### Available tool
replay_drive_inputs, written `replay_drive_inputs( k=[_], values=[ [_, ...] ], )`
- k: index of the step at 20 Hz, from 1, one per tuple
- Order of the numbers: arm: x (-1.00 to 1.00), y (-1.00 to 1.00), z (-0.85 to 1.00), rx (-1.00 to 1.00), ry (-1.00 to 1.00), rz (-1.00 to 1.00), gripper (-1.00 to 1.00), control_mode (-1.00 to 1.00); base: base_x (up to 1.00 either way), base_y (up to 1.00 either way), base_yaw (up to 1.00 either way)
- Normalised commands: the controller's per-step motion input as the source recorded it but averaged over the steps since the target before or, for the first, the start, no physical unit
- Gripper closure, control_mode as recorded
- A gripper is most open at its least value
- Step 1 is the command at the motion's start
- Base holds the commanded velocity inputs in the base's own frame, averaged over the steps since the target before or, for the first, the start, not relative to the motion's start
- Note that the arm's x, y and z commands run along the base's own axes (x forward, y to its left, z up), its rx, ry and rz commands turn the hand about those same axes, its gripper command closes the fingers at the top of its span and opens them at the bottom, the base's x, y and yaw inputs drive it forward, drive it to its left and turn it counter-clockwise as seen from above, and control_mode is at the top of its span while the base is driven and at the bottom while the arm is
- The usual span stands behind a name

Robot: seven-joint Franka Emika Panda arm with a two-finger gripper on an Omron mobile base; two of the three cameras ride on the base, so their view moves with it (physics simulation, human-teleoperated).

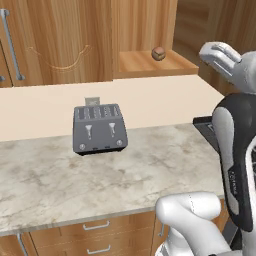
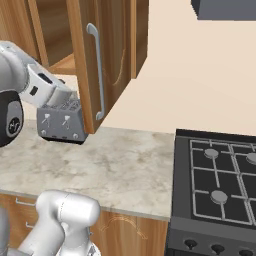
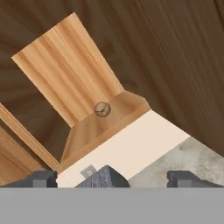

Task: Pick the peach from the counter and place it in the cabinet. Then close the cabinet.

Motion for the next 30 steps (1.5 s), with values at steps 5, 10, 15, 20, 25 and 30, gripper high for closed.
replay_drive_inputs(
  k=[5, 10, 15, 20, 25, 30],
  values=[
    [-1.00, -0.46, 0.00, 0.33, 0.00, 0.03, -1.00, -1.00, 0.00, 0.00, 0.00],
    [-1.00, -0.66, -0.24, 0.37, 0.00, 0.08, -1.00, -1.00, 0.00, 0.00, 0.00],
    [-0.70, -0.99, -0.36, 0.42, 0.00, 0.09, -1.00, -1.00, 0.00, 0.00, 0.00],
    [0.35, -0.98, -0.56, 0.41, 0.00, 0.11, -1.00, -1.00, 0.00, 0.00, 0.00],
    [1.00, -0.74, -0.51, 0.33, 0.00, 0.16, -1.00, -1.00, 0.00, 0.00, 0.00],
    [1.00, -0.25, -0.22, 0.24, -0.01, 0.10, -1.00, -1.00, 0.00, 0.00, 0.00]
  ],
)
